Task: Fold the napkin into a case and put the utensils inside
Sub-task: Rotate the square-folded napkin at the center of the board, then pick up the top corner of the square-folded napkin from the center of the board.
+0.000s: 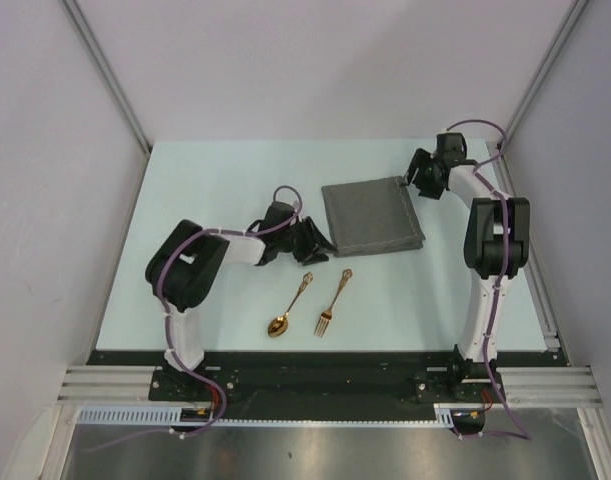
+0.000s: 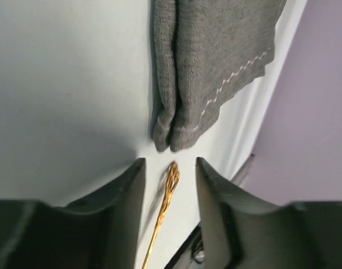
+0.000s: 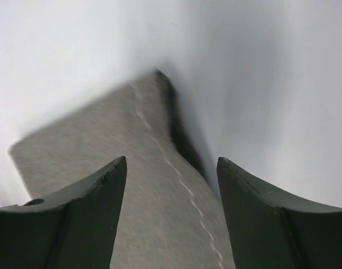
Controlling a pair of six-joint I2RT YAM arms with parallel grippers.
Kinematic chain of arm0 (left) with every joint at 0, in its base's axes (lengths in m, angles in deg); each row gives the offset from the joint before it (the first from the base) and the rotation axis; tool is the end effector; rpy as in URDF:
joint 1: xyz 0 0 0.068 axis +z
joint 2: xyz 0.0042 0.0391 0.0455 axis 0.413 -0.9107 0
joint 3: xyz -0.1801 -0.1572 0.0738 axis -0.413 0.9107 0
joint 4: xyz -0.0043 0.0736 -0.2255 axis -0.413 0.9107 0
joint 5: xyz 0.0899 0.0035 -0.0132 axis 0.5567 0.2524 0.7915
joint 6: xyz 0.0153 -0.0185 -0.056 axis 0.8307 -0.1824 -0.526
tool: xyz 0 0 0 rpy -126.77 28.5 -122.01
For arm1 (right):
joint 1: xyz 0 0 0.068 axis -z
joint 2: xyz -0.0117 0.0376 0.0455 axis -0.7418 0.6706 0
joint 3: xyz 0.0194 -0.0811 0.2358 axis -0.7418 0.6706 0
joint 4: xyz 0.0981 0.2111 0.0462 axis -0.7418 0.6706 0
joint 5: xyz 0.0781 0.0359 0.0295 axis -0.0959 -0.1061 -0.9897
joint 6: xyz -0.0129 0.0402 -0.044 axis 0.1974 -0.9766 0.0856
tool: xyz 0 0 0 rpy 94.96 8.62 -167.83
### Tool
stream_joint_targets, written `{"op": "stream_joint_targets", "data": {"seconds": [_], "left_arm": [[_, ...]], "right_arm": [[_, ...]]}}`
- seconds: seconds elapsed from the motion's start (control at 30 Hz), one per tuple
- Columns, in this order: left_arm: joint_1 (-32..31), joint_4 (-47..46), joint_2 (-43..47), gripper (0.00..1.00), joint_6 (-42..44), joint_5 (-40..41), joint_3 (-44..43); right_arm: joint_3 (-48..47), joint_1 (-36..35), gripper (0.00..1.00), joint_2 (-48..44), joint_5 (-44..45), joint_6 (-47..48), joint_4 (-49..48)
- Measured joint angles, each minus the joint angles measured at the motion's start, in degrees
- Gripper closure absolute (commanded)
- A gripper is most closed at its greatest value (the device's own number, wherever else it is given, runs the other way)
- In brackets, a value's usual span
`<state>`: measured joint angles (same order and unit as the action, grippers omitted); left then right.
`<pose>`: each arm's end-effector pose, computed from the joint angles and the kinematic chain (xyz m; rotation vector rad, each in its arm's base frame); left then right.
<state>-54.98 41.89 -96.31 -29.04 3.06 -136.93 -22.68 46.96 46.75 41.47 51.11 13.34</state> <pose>0.3116 -0.2086 0.1071 -0.4347 2.5295 -1.3166 0.4641 0.0169 0.1761 0.3718 2.3626 0.4484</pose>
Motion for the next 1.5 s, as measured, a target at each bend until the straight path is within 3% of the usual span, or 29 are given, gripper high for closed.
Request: {"op": "stream_joint_targets", "data": {"seconds": [0.07,0.1,0.33,0.53,0.7,0.83,0.9,1.0,1.13,1.5], "left_arm": [[0.39,3.93,2.71,0.42,2.99,0.52,-0.13],[0.66,5.88,4.09,0.31,4.5,0.98,-0.26],[2.91,15.85,6.88,0.21,12.44,2.19,-6.08],[3.56,20.28,-2.38,0.22,16.0,-0.74,-20.24],[3.06,23.37,-5.86,0.23,16.74,-1.92,-21.31],[2.19,23.74,-6.38,0.24,16.98,-3.19,-21.31],[1.51,23.78,-6.43,0.28,16.98,-3.74,-21.31],[0.46,24.11,-6.6,0.34,17.05,-4.2,-21.31],[-0.11,24.35,-6.82,0.5,17.11,-4.28,-21.05],[0.31,23.85,-6.82,0.75,17.42,-4.31,-18.32]], "right_arm": [[0.26,0.74,0.26,-1.14,2.25,1.11,4.24],[0.57,1.11,0.26,-1.73,3.1,1.46,5.68],[17.29,4.98,0.27,-16.13,6.19,0.85,8.9],[31.54,5.01,0.25,-25.33,2.1,-3.61,6.4],[42.25,4.52,0.29,-30.86,0.79,-6.38,3.61],[44.76,4.79,0.34,-32.72,0.9,-6.82,1.68],[45.07,5.05,0.43,-32.89,0.94,-6.82,0.17],[45.46,5.66,0.48,-32.89,0.52,-6.93,-1.97],[45.46,6.01,0.53,-32.83,0.11,-7.26,-4.15],[43.5,6.03,0.62,-27.3,-2.29,-7.21,-6.75]]}}
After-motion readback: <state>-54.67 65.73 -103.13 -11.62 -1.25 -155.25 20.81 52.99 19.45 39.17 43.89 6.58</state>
